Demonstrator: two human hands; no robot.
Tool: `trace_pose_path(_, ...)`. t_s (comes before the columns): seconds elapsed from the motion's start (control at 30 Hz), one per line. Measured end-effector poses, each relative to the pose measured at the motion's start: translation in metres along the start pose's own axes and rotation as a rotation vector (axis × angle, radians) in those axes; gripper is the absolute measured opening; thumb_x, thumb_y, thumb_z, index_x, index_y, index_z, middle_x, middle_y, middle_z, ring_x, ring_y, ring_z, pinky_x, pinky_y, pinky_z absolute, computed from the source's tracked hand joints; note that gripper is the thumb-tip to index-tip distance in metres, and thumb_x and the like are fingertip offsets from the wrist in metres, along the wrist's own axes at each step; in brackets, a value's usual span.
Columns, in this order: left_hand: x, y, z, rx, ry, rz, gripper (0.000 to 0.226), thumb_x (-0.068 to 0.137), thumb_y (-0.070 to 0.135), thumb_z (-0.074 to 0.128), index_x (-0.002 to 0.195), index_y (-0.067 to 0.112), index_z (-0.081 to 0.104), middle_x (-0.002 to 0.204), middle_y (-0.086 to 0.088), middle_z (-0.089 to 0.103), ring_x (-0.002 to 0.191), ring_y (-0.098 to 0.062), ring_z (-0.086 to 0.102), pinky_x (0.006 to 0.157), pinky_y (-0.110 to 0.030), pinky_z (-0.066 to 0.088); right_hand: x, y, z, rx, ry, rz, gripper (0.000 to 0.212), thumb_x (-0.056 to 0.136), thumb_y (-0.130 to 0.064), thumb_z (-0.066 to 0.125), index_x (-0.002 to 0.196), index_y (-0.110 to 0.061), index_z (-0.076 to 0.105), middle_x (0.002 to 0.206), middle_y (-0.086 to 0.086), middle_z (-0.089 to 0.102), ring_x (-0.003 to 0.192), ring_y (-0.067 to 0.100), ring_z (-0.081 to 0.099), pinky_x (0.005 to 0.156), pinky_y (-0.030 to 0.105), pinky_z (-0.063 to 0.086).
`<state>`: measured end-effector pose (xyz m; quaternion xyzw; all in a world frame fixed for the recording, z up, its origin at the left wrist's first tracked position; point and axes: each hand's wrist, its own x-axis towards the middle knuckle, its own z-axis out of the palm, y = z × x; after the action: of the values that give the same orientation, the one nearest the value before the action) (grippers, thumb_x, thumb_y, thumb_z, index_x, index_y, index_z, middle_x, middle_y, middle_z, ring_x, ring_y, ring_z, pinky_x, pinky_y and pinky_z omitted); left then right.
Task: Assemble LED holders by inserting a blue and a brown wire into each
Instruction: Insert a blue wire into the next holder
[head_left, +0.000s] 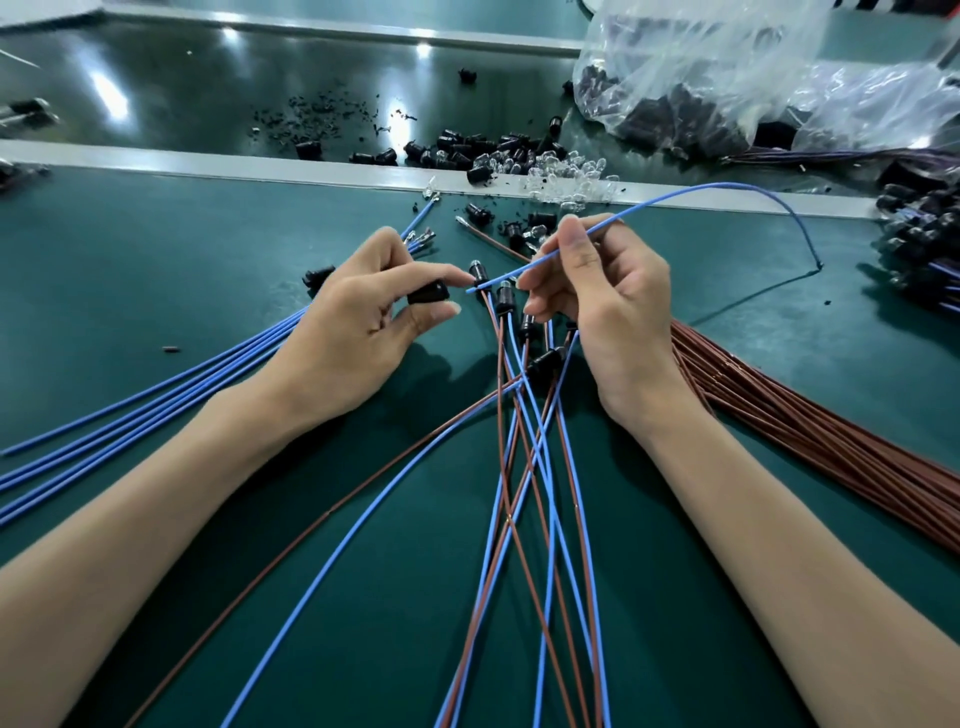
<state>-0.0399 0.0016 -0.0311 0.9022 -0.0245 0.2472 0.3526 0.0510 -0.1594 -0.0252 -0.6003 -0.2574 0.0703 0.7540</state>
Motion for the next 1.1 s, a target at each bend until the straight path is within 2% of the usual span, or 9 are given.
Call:
trace_pose_path(0.13, 0.0003, 0.0007, -0.0003, -0.003, -0.006, 0.027, 0.037, 0.089, 0.027, 0.052, 0.124, 0.017, 0.058, 0.086, -0.011, 0.045, 0.072, -0.018, 0.043, 0.068, -0.019, 0.037, 0.0001, -0.0004, -0.0004, -0.007, -0.003, -0.007, 0.023, 0.1, -0.012, 0.045, 0.079, -0.01, 0.054, 0.06, -0.001, 0.067, 0.049, 0.01, 0.057, 0.052, 0.021, 0.049)
trace_pose_path(0.2, -0.0006, 0.0002, 0.0003, -0.027, -0.004, 0.028, 0.034, 0.093, 0.029, 0.049, 0.123, 0.018, 0.059, 0.086, -0.001, 0.049, 0.076, -0.021, 0.049, 0.068, -0.026, 0.04, -0.0001, -0.0004, -0.0004, -0.008, -0.007, -0.009, 0.023, 0.1, -0.012, 0.045, 0.079, -0.011, 0.055, 0.06, -0.001, 0.067, 0.049, 0.01, 0.057, 0.053, 0.021, 0.049)
trace_pose_path(0.27, -0.0016, -0.0008, 0.001, -0.087, 0.026, 0.0, 0.024, 0.095, 0.028, 0.05, 0.117, 0.023, 0.057, 0.084, 0.014, 0.054, 0.077, -0.015, 0.055, 0.069, -0.026, 0.046, -0.0005, -0.0009, -0.0005, -0.004, -0.007, -0.006, 0.023, 0.1, -0.011, 0.045, 0.079, -0.01, 0.055, 0.06, -0.001, 0.066, 0.049, 0.011, 0.057, 0.052, 0.021, 0.049)
trace_pose_path(0.43, -0.0005, 0.0, 0.0017, -0.332, 0.025, -0.103, 0.011, 0.086, 0.03, 0.06, 0.094, 0.03, 0.052, 0.086, 0.018, 0.068, 0.082, -0.005, 0.062, 0.071, -0.017, 0.047, -0.001, -0.0028, -0.0013, -0.015, -0.012, -0.004, 0.022, 0.1, -0.011, 0.047, 0.079, -0.01, 0.056, 0.061, -0.001, 0.067, 0.051, 0.012, 0.058, 0.053, 0.022, 0.049)
trace_pose_path(0.53, 0.0003, -0.0003, 0.0005, -0.353, 0.011, -0.109, 0.011, 0.08, 0.033, 0.065, 0.09, 0.03, 0.06, 0.088, 0.012, 0.062, 0.082, -0.004, 0.055, 0.068, -0.018, 0.044, -0.0007, -0.0034, -0.0011, -0.018, -0.01, 0.001, 0.019, 0.098, -0.011, 0.049, 0.081, -0.01, 0.056, 0.062, -0.001, 0.067, 0.051, 0.012, 0.058, 0.054, 0.022, 0.049)
trace_pose_path(0.63, 0.0015, 0.0, 0.0007, -0.441, 0.055, -0.158, 0.013, 0.077, 0.03, 0.069, 0.088, 0.026, 0.063, 0.076, 0.002, 0.051, 0.072, -0.012, 0.048, 0.068, -0.027, 0.038, -0.0006, -0.0036, -0.0015, -0.018, -0.007, 0.006, 0.015, 0.097, -0.01, 0.052, 0.083, -0.01, 0.057, 0.062, -0.001, 0.067, 0.051, 0.011, 0.058, 0.053, 0.022, 0.049)
trace_pose_path(0.7, 0.0022, 0.0019, 0.0013, -0.512, 0.088, -0.196, 0.015, 0.075, 0.025, 0.07, 0.088, 0.022, 0.063, 0.074, -0.001, 0.052, 0.072, -0.019, 0.049, 0.071, -0.03, 0.039, -0.0006, -0.0036, -0.0015, -0.018, -0.004, 0.01, 0.013, 0.096, -0.01, 0.054, 0.084, -0.011, 0.057, 0.063, -0.002, 0.067, 0.051, 0.011, 0.059, 0.054, 0.022, 0.049)
trace_pose_path(0.87, 0.0016, 0.0049, 0.003, -0.602, 0.086, -0.258, 0.018, 0.072, 0.018, 0.07, 0.087, 0.017, 0.061, 0.068, 0.01, 0.066, 0.067, -0.006, 0.064, 0.073, -0.016, 0.05, -0.0012, -0.0031, -0.001, -0.01, 0.003, 0.025, 0.011, 0.095, -0.009, 0.057, 0.084, -0.012, 0.057, 0.062, -0.002, 0.068, 0.052, 0.01, 0.06, 0.054, 0.021, 0.05)
trace_pose_path(1.1, -0.0004, 0.007, 0.0049, -0.557, 0.018, -0.27, 0.021, 0.071, 0.022, 0.071, 0.09, 0.02, 0.062, 0.075, 0.011, 0.068, 0.065, -0.006, 0.064, 0.071, -0.015, 0.051, -0.0017, -0.0027, -0.0006, -0.002, 0.042, -0.016, 0.011, 0.095, -0.01, 0.056, 0.084, -0.011, 0.057, 0.062, -0.002, 0.067, 0.051, 0.011, 0.06, 0.052, 0.02, 0.049)
